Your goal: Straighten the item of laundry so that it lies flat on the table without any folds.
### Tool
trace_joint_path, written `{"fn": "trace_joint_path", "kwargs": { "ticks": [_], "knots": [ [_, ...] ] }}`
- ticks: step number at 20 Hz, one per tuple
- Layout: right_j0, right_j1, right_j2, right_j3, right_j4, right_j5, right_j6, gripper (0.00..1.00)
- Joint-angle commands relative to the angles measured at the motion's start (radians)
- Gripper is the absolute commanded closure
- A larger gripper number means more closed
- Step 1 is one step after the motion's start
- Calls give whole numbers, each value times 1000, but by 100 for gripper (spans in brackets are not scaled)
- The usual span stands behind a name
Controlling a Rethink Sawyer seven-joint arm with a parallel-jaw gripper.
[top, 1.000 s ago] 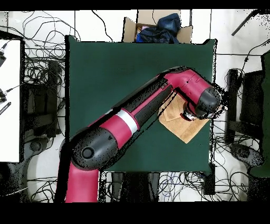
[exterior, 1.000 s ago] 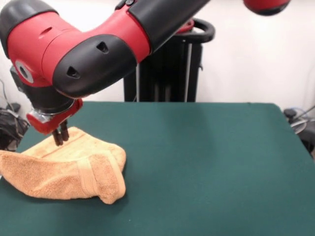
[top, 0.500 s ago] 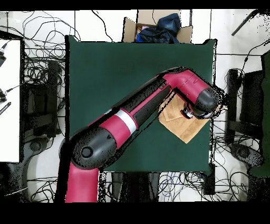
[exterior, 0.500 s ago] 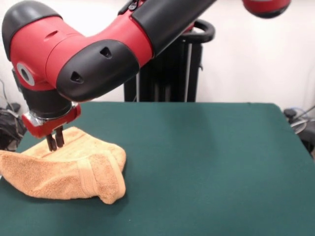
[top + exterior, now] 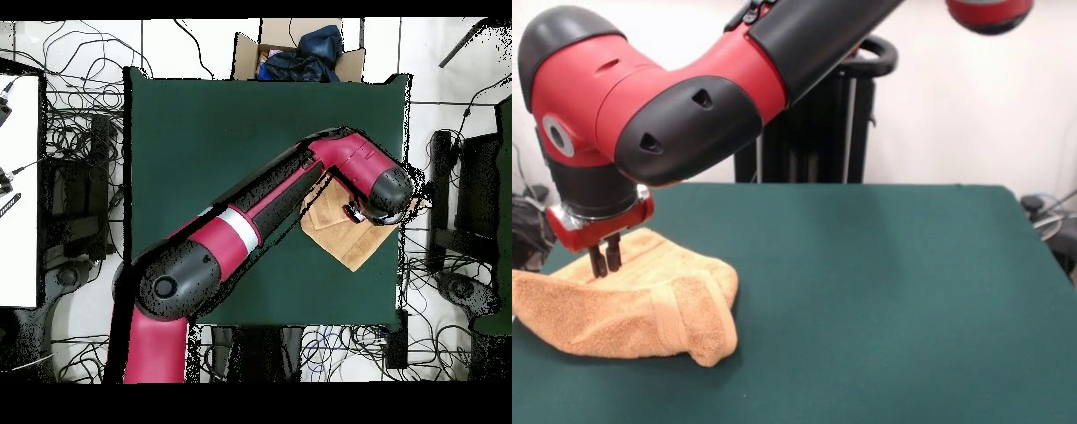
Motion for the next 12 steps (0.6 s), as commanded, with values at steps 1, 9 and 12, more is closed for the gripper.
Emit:
{"fn": "trace_joint_path", "kwargs": {
  "ticks": [1, 9, 12],
  "knots": [
    [28, 32, 95, -63, 116, 112, 259, 100],
    [49, 32, 110, -18, 172, 153, 235, 100],
    [47, 21, 88, -42, 151, 88, 272, 100]
  ]
}}
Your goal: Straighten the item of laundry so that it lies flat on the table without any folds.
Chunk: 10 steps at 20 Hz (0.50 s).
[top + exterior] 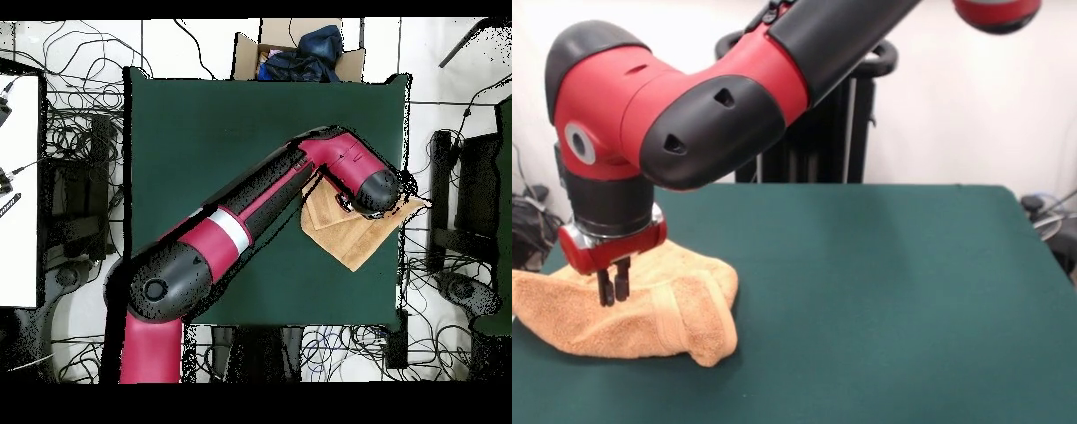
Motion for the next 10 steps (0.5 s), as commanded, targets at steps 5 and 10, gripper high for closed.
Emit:
{"fn": "trace_joint_path", "kwargs": {
  "ticks": [5, 10],
  "knots": [
    [19, 24, 64, -88, 54, -17, 339, 100],
    [8, -10, 108, -78, 80, -25, 259, 100]
  ]
}}
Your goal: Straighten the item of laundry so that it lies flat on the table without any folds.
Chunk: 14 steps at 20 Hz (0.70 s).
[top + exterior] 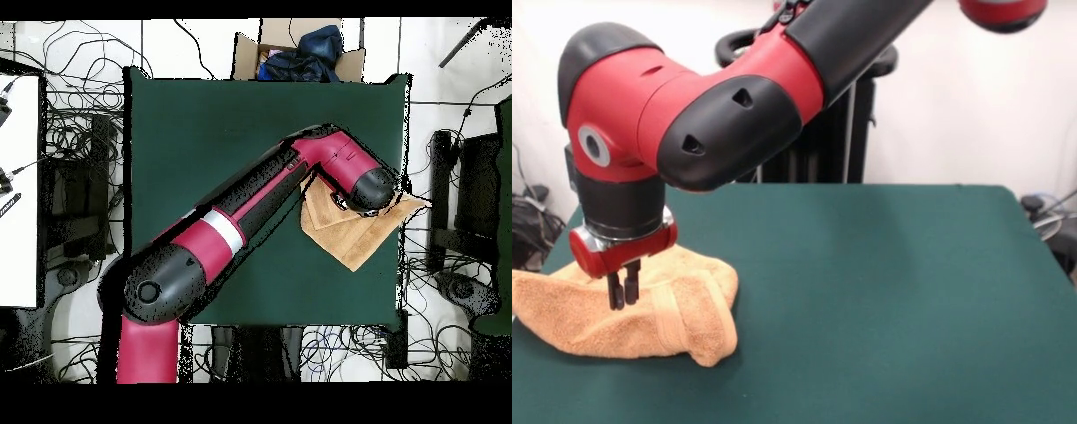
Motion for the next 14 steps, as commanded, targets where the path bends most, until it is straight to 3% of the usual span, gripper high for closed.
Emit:
{"fn": "trace_joint_path", "kwargs": {
  "ticks": [1, 9, 14],
  "knots": [
    [-8, -14, 115, -79, 82, -23, 252, 100],
    [16, -82, 140, -21, 143, -1, 212, 100],
    [34, -90, 154, -17, 166, -40, 298, 100]
  ]
}}
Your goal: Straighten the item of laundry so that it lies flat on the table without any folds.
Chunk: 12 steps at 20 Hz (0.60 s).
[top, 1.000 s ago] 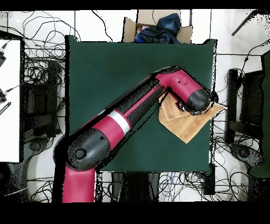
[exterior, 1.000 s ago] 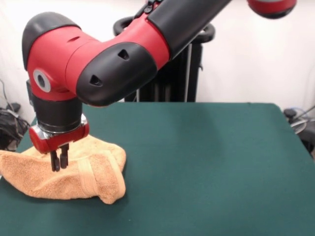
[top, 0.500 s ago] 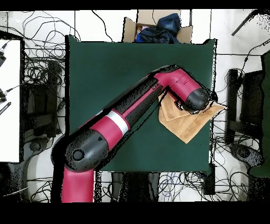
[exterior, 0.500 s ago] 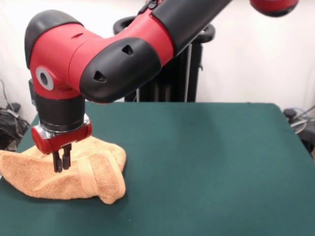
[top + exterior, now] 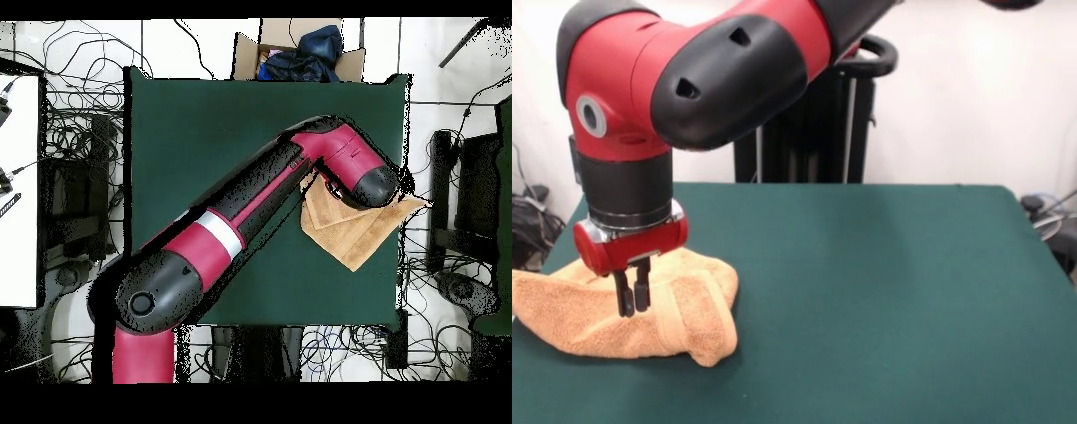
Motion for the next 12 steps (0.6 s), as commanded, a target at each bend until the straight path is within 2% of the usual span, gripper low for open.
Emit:
{"fn": "trace_joint_path", "kwargs": {
  "ticks": [1, 4, 12],
  "knots": [
    [27, -17, 144, -20, 86, -59, 316, 100],
    [24, -16, 161, -41, 85, -134, 388, 100],
    [22, -11, 163, -47, 75, -167, 424, 100]
  ]
}}
